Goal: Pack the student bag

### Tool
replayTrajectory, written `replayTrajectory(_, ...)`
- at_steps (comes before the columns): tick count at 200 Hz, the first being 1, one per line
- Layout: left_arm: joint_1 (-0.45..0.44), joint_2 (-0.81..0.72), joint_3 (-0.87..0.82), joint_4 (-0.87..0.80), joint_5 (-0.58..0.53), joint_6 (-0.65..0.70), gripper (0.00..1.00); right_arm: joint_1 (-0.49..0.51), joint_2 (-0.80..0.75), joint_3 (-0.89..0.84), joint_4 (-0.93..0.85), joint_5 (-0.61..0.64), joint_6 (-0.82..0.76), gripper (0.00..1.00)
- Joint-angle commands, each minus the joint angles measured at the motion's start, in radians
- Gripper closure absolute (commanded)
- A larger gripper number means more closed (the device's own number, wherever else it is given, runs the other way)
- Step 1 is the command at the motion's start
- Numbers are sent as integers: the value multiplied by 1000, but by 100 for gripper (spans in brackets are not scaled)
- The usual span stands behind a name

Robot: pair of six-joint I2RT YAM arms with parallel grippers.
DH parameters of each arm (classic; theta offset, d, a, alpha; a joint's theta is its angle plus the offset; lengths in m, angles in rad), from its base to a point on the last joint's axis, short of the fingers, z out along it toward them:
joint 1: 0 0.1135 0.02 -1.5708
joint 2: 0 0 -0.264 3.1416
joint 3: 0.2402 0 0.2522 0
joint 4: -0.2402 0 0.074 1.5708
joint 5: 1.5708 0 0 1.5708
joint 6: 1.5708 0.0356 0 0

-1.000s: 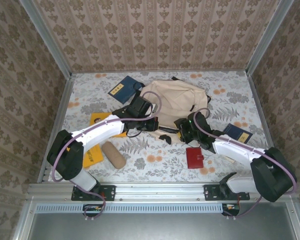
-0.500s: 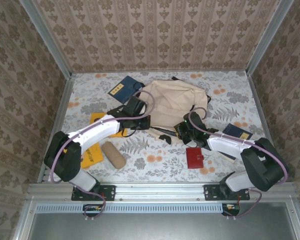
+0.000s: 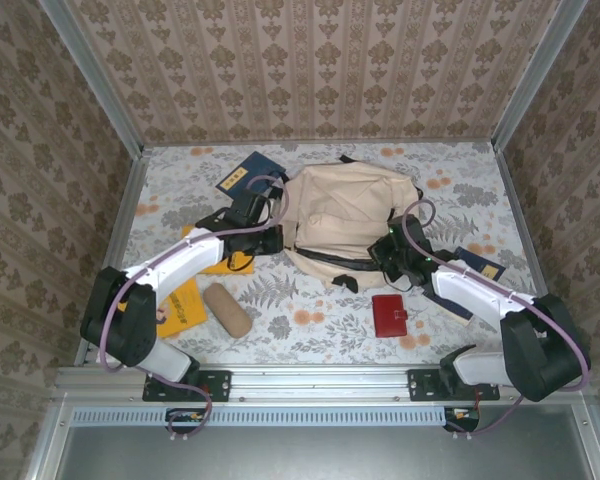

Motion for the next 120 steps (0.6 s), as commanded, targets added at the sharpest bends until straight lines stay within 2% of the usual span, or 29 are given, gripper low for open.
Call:
replayTrajectory(1, 17, 48, 60, 18, -29, 72, 100, -56, -3, 25, -125, 3, -148, 93)
replayTrajectory(42, 23, 141, 118, 68, 23, 98, 100, -99, -21, -20, -124, -54, -196, 92)
replayTrajectory(52, 18, 154, 126, 83, 52, 106, 100, -99, -23, -40, -82, -97, -182, 85)
replayTrajectory(63, 6, 159, 131, 95, 72, 116, 100, -90, -24, -58, -27, -146, -147, 73)
replayTrajectory(79, -19, 160, 140, 97, 93, 131, 100, -56, -20, -53, -3, -166, -94, 60)
replayTrajectory(89, -36, 161, 143, 98, 104, 136, 100, -29, -14, -49, 9, -163, -56, 56)
replayTrajectory(120, -74, 151, 133, 104, 116, 128, 100, 57, 24, -52, 122, -135, 108, 56)
